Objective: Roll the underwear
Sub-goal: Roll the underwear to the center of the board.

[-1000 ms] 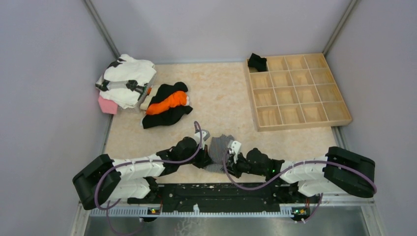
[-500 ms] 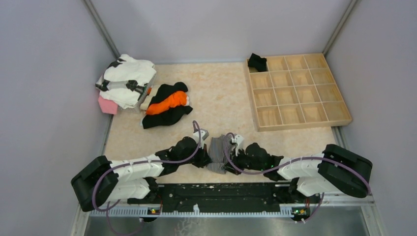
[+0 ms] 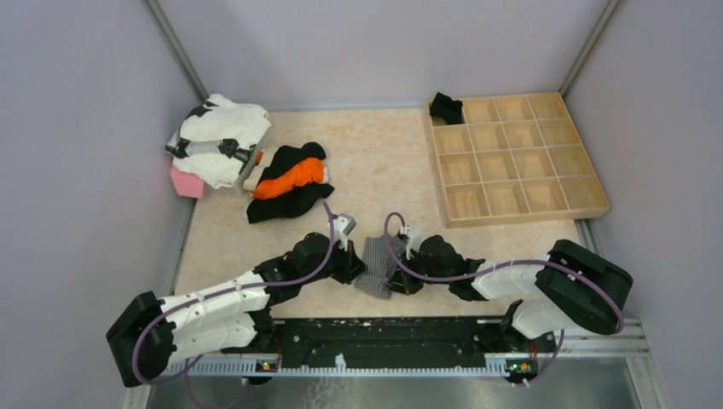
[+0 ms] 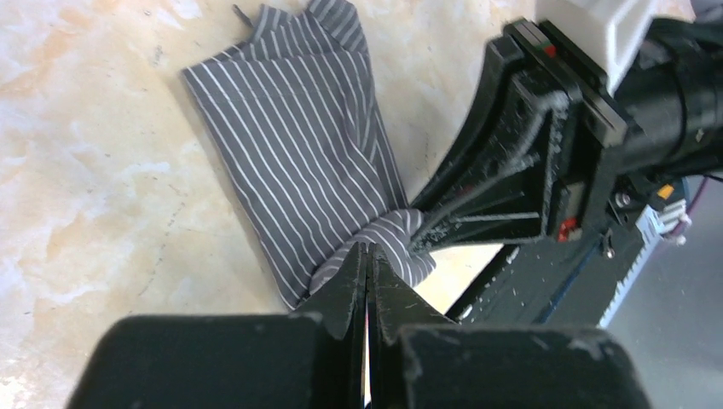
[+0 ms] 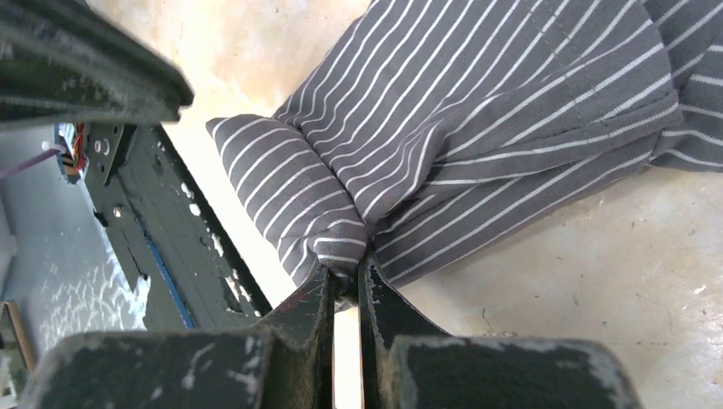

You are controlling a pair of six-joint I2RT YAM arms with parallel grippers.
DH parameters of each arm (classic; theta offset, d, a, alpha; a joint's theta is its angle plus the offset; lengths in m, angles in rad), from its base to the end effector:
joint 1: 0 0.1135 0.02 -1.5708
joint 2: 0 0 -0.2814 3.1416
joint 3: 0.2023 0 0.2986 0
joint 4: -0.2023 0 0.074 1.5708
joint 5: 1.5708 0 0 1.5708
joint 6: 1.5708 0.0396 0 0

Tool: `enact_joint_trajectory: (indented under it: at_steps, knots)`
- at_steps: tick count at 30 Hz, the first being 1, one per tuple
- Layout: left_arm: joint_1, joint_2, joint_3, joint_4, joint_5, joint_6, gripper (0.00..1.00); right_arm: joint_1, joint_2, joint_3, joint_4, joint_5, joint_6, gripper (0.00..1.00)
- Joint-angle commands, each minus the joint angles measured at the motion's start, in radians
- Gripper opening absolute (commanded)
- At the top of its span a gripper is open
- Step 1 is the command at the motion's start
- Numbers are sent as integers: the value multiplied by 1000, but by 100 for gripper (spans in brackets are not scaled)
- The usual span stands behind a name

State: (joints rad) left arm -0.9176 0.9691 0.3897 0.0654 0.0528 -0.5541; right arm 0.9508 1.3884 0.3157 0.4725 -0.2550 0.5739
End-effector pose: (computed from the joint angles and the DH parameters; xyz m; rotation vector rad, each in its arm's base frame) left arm 0.1425 -0.1896 0.1797 0.4364 2.1845 -0.9164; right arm 0.1395 0.2126 0.0985 -0.6040 2.3079 1.0876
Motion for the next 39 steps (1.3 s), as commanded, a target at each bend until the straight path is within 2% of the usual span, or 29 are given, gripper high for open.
enact_joint_trajectory:
  at_steps: [1, 6, 18, 21, 25, 31, 39]
  knots:
    - [-3, -32, -49, 74, 117, 37, 0, -18, 57, 18, -167, 39, 35, 0]
    - [-3, 5, -56, 127, 174, 56, 0, -26, 75, 42, -209, 52, 60, 0]
    - [-3, 159, -82, 224, 124, 52, 0, -29, 77, 41, -236, 68, 59, 3]
    - [-3, 176, -96, 236, 108, 45, 0, -29, 75, 45, -242, 69, 57, 8]
    - [-3, 201, -127, 247, 72, 34, 0, -29, 48, 42, -238, 86, 54, 22]
    - [-4, 233, -178, 261, 49, 0, 0, -29, -27, 43, -246, 92, 40, 35]
    - [-4, 300, -151, 238, 11, -22, 0, -29, -144, 66, -357, 174, 29, 39]
